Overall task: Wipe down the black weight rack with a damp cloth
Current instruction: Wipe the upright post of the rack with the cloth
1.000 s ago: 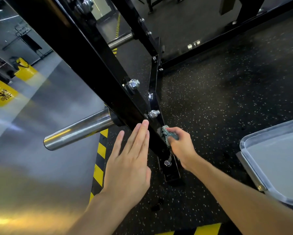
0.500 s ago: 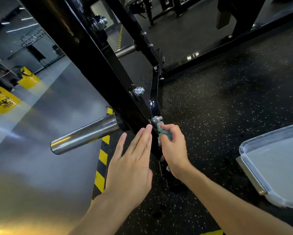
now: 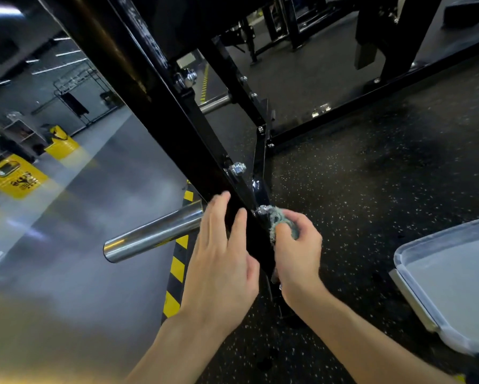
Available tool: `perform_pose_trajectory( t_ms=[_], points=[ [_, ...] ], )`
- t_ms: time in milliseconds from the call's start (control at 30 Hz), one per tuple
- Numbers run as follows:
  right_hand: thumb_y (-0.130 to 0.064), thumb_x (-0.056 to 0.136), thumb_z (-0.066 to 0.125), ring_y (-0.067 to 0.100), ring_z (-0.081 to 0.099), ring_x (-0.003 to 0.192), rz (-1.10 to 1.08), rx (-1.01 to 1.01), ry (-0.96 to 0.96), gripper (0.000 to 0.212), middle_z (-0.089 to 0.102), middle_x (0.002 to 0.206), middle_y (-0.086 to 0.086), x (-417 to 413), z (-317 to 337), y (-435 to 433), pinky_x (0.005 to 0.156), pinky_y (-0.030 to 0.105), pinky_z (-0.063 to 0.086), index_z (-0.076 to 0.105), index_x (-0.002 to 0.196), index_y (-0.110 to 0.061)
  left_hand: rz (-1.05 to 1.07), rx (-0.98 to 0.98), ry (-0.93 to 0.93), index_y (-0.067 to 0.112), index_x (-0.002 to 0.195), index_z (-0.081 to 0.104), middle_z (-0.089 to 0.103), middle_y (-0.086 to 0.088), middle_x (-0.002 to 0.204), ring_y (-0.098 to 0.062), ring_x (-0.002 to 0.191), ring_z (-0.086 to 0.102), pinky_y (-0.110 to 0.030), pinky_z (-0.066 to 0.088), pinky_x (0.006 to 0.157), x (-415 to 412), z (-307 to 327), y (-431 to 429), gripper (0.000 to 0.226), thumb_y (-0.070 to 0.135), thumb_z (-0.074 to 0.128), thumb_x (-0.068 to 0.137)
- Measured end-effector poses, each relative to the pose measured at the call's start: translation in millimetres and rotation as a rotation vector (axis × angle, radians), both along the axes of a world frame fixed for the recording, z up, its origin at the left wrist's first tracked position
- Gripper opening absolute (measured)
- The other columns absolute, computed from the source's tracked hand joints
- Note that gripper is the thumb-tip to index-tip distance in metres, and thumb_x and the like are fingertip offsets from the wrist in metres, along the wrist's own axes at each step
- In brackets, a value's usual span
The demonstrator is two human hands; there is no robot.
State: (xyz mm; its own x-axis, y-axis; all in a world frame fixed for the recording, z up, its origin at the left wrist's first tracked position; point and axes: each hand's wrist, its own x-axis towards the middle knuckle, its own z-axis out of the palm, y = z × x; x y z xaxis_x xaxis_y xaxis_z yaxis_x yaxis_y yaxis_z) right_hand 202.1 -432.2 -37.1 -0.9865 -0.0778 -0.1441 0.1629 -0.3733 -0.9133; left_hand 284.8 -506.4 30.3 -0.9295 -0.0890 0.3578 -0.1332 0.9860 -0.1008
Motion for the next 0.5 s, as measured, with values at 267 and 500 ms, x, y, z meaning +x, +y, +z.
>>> perform_pose_trajectory(
  t_ms=[267,500],
  points=[
    [-0.009,0.1,0.047,0.018,0.062,0.113,0.187,0.43,0.381,0.037,0.067,0.121,0.003,-62.8,44.8,-30.0,0.103,0.033,0.047,0.063,0.132,-0.016,0.036,-0.121,-0.08,0.005,0.156,0.021,0.004,-0.007,0.167,-0.019,0.151,0.009,-0.036,0.014,0.119,3.7,16.0,-7.4,0.088,0.007,0.065,0.08],
    [-0.003,0.099,0.046,-0.005,0.051,0.102,0.128,0.294,0.411,0.034,0.054,0.115,-0.011,-20.3,39.3,-12.9,0.091,0.005,0.041,0.06,0.127,-0.015,0.04,-0.138,-0.055,0.004,0.152,0.031,0.02,-0.009,0.164,-0.02,0.147,0.024,-0.042,0.018,0.117,1.8,19.9,-5.0,0.09,0.006,0.073,0.072]
  ],
)
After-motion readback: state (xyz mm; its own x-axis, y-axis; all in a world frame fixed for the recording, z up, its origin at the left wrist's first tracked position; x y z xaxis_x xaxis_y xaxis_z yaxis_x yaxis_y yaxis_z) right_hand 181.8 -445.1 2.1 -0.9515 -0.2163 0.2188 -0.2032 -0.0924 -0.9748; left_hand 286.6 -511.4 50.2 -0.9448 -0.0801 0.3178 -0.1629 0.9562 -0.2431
